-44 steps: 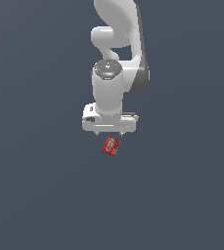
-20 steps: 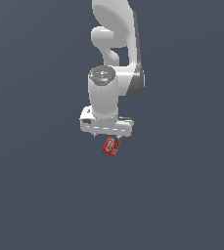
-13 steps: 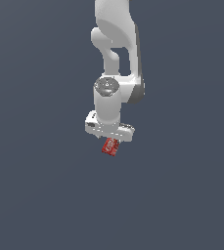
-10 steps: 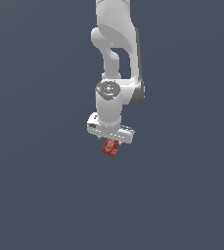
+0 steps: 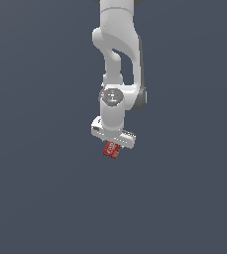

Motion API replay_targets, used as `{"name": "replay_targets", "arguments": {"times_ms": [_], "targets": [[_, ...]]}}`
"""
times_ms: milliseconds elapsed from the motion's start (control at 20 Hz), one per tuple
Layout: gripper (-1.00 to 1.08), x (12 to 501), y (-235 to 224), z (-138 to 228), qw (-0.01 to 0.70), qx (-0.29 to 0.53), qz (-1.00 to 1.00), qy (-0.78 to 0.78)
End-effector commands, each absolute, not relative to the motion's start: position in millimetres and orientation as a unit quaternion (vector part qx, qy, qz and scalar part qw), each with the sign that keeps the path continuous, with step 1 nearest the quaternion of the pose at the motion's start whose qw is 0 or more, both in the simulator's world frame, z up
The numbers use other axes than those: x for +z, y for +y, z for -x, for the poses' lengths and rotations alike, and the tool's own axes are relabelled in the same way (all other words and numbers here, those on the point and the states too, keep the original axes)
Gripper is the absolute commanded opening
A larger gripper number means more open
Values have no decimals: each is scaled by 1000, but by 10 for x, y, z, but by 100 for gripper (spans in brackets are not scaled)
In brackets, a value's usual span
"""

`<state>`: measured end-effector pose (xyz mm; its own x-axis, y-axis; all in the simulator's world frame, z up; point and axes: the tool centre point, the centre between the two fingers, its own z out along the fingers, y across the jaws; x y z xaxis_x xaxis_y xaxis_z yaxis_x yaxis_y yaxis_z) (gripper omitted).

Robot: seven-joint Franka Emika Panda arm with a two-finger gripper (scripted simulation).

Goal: Pick up the object and move it to a goal position.

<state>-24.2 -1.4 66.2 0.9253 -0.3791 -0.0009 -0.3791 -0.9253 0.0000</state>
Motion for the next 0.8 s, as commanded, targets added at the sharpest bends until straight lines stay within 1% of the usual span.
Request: {"name": "replay_targets", "arguments": {"times_ms": [0,250,750], "targets": [[100,662,-14,242,0,0,981,193],[100,578,-13,245,0,0,981,194],[100,176,-15,252,0,0,981,196]]}}
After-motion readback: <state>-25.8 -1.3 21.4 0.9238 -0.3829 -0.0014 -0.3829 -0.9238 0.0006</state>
